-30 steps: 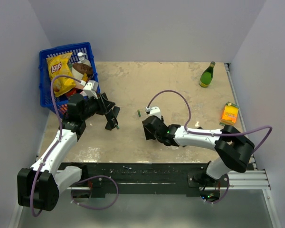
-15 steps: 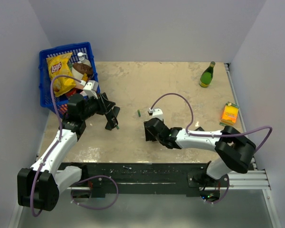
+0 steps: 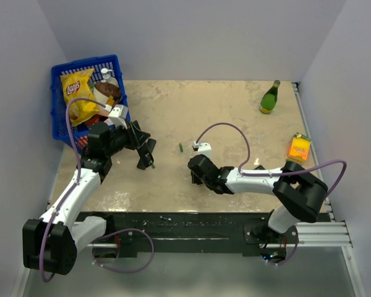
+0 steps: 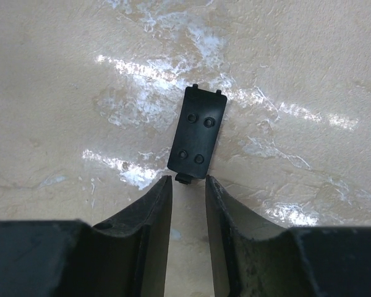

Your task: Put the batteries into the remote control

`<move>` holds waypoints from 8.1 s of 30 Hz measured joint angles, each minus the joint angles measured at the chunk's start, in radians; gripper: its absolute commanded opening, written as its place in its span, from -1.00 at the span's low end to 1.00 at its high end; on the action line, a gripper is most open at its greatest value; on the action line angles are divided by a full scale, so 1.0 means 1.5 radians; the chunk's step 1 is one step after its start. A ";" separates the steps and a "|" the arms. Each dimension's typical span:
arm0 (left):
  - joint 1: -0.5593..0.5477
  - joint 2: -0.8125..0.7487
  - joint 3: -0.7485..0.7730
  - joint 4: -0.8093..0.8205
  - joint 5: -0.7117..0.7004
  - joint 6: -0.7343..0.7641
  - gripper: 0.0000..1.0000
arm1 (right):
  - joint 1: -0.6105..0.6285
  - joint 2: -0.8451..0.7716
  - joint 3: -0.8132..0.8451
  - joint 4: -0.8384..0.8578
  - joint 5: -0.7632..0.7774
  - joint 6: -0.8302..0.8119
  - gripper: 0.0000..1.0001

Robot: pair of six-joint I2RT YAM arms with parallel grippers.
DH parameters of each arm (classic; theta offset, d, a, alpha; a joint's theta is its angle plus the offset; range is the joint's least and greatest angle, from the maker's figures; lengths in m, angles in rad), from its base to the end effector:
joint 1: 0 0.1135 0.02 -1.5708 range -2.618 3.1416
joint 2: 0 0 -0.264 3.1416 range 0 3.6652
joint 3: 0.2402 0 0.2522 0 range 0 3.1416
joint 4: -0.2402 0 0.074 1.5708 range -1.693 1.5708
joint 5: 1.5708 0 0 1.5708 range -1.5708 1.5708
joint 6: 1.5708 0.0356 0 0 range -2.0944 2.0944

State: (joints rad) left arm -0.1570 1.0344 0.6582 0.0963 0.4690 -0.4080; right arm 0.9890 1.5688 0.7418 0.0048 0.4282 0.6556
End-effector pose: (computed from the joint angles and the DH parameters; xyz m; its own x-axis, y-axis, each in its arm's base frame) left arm 0.2312 -0.0529 0.2770 -0.4760 -0.2830 -0.8327 0.4136 0.7635 -0.4959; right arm 0.1782 0.2441 0.1599 -0.6878 -0.0365 -0.7250 -0.2339 0.9566 0.1738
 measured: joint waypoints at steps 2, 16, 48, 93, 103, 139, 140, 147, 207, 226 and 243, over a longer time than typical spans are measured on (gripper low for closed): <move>0.000 0.000 0.000 0.000 0.000 0.000 -1.00 | 0.000 0.002 0.000 0.005 0.000 0.000 -0.38; 0.000 0.000 0.000 0.000 0.000 0.000 -1.00 | 0.000 0.033 0.007 0.007 0.000 0.000 -0.41; 0.000 0.000 0.000 0.000 0.010 0.000 -1.00 | 0.000 0.039 0.030 -0.011 0.030 -0.008 -0.44; 0.000 0.001 0.000 0.000 0.012 0.000 -1.00 | 0.001 0.054 0.065 -0.056 0.052 -0.015 -0.43; 0.000 0.001 0.000 0.000 0.012 0.000 -1.00 | 0.001 0.041 0.071 -0.083 0.031 -0.042 -0.42; 0.000 0.021 -0.005 0.052 0.097 0.000 -1.00 | 0.001 0.043 0.104 -0.138 0.028 -0.071 -1.00; 0.000 0.023 -0.007 0.061 0.109 0.000 -1.00 | 0.001 0.026 0.115 -0.160 0.020 -0.079 -0.99; -0.004 0.036 -0.011 0.089 0.168 0.003 -1.00 | -0.003 -0.088 0.241 -0.286 -0.073 -0.140 -1.00; -0.008 0.013 -0.011 0.045 0.123 0.035 -1.00 | -0.176 -0.082 -0.064 0.107 -0.365 -0.131 0.18; -0.009 -0.036 -0.011 -0.012 -0.010 0.053 -1.00 | 0.099 0.111 0.114 0.041 -0.094 -0.231 -0.36; -0.009 -0.032 -0.011 -0.012 -0.006 0.053 -1.00 | 0.119 0.151 0.139 0.004 0.006 -0.234 -0.96</move>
State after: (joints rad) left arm -0.1707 0.9859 0.6415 0.0788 0.4603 -0.3286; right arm 1.1679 1.7958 0.9497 0.0105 0.4370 0.3050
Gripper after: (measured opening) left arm 0.247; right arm 0.189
